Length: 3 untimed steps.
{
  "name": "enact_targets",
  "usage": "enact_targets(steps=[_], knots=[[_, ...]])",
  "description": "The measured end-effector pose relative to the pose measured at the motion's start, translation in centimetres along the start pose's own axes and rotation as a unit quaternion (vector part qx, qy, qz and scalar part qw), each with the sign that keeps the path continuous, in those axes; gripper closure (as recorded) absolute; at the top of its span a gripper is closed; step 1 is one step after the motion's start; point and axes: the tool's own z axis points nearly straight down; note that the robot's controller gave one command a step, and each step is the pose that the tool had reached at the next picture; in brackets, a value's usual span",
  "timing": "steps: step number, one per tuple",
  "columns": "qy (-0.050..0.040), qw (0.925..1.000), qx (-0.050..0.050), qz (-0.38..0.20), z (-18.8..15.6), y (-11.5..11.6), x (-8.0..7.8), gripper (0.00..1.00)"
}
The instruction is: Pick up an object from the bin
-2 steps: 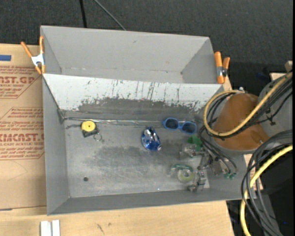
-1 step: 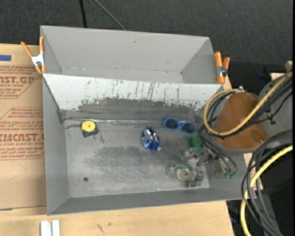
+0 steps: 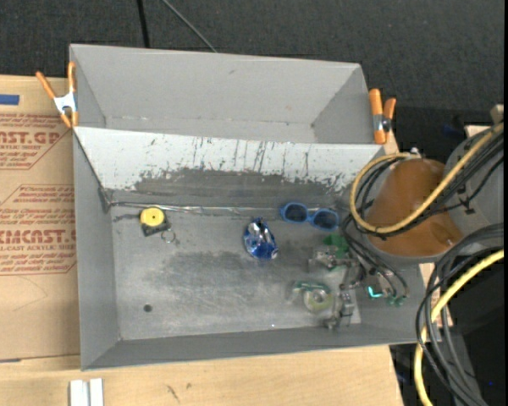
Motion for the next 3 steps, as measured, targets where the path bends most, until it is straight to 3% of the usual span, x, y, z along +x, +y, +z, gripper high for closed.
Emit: enact_targets(steps=[1,2,3], knots=[[0.0012,1.0000,0.000,0.000,0.0,0.0,0.1,1.00],[0.0020,0.9957,-0.001,-0.092,0.4,-0.4,-0.8,1.00],[-0.0026,0.9951,0.001,-0.098,-14.8,-0.8,-1.2,1.00]])
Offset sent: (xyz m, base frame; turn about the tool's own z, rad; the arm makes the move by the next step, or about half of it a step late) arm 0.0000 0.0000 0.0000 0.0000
